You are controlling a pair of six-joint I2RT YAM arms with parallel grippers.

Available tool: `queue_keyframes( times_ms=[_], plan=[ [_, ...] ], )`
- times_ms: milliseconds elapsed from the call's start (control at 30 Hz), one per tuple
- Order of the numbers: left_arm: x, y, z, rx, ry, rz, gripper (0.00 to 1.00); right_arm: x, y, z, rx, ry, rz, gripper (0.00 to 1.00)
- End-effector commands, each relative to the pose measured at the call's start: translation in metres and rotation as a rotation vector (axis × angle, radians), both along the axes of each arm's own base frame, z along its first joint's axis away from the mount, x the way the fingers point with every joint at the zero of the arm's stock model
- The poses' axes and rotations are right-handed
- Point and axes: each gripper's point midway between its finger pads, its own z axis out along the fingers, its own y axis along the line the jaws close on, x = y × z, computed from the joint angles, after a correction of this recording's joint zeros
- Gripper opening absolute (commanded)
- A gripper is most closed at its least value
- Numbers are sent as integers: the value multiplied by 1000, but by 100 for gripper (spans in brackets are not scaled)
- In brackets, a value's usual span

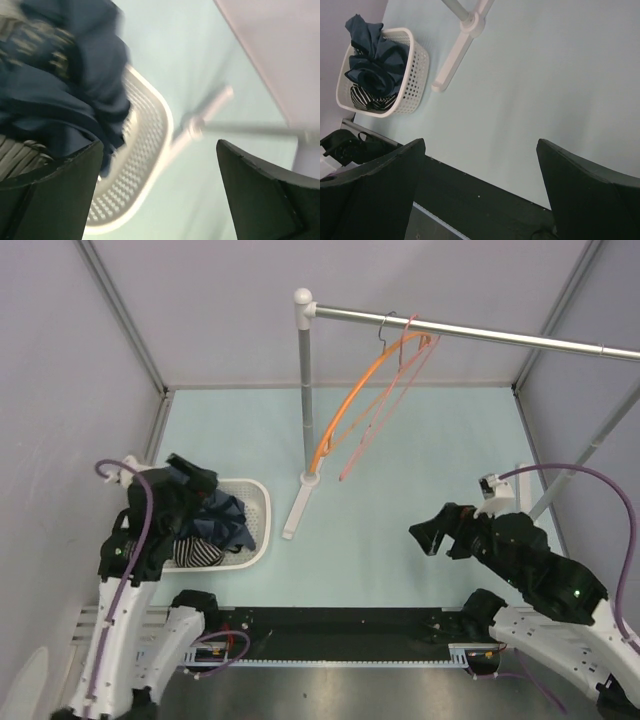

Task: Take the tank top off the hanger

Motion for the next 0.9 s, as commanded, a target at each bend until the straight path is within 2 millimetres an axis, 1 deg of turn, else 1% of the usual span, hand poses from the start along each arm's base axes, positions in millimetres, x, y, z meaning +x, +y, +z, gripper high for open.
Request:
queue_keyframes(
  times_ms=[0, 33, 67, 100, 133, 167, 200, 233, 267, 300, 333, 367, 400, 433, 467, 500, 533, 567, 600, 633, 667, 700, 733, 767, 800, 833, 867],
  plan=[
    [10, -78, -22, 87, 20, -316, 99, 13, 26, -1, 148, 45, -34, 100],
    [8, -92, -33, 111, 39, -370, 100, 16, 28, -2, 165, 42, -43, 100],
    [0, -126, -35, 127, 19, -496, 99, 18, 30, -13, 157, 60, -52, 100],
    [-1, -133, -38, 171, 9, -515, 99, 21, 32, -15, 172, 71, -66, 100],
    [-12, -159, -43, 194, -11, -613, 100, 23, 33, -16, 187, 69, -75, 100],
    [-16, -167, -43, 217, -34, -642, 99, 24, 34, -19, 192, 72, -80, 100],
    [-21, -174, -52, 235, -46, -683, 99, 25, 35, -28, 188, 84, -88, 100],
    [-28, -186, -50, 220, -83, -741, 100, 25, 36, -28, 208, 77, -88, 100],
    [-34, -209, -38, 194, -179, -835, 99, 26, 36, -31, 215, 75, -93, 100],
    [-42, -222, -35, 161, -230, -907, 99, 27, 36, -43, 207, 85, -99, 99],
    [-61, -239, -57, 120, -222, -1048, 99, 28, 36, -40, 243, 73, -106, 100],
    [-64, -253, -38, 43, -345, -1090, 99, 29, 36, -41, 257, 62, -106, 100],
    [-72, -261, -41, 7, -374, -1140, 100, 29, 38, -57, 245, 73, -103, 100],
    [-86, -267, -62, -22, -368, -1224, 99, 31, 40, -55, 276, 55, -102, 100],
    [-89, -275, -50, -70, -455, -1249, 99, 30, 40, -57, 300, 44, -102, 100],
    [-93, -277, -54, -85, -471, -1272, 99, 31, 41, -61, 312, 43, -101, 100],
    [-103, -281, -63, -118, -499, -1329, 99, 32, 44, -74, 323, 44, -97, 100],
    [-107, -282, -67, -122, -513, -1350, 99, 30, 45, -74, 364, 46, -94, 100],
    [-111, -280, -82, -120, -498, -1368, 99, 29, 47, -78, 386, 45, -84, 100],
    [-114, -281, -81, -133, -523, -1384, 99, 29, 51, -93, 396, 57, -75, 100],
    [-119, -281, -84, -137, -535, -1408, 99, 28, 53, -99, 427, 76, -76, 100],
    [-123, -277, -94, -137, -529, -1420, 99, 26, 54, -102, 460, 84, -76, 100],
    [-125, -277, -92, -150, -561, -1428, 99, 24, 58, -118, 467, 105, -60, 100],
    [-130, -276, -93, -162, -577, -1445, 100, 23, 61, -123, 498, 123, -59, 100],
    [-134, -272, -100, -171, -585, -1448, 99, 23, 63, -123, 536, 121, -54, 100],
    [-136, -270, -94, -202, -622, -1444, 100, 21, 65, -126, 558, 135, -46, 100],
    [-143, -269, -92, -226, -646, -1466, 100, 19, 68, -141, 568, 165, -43, 100]
  ],
)
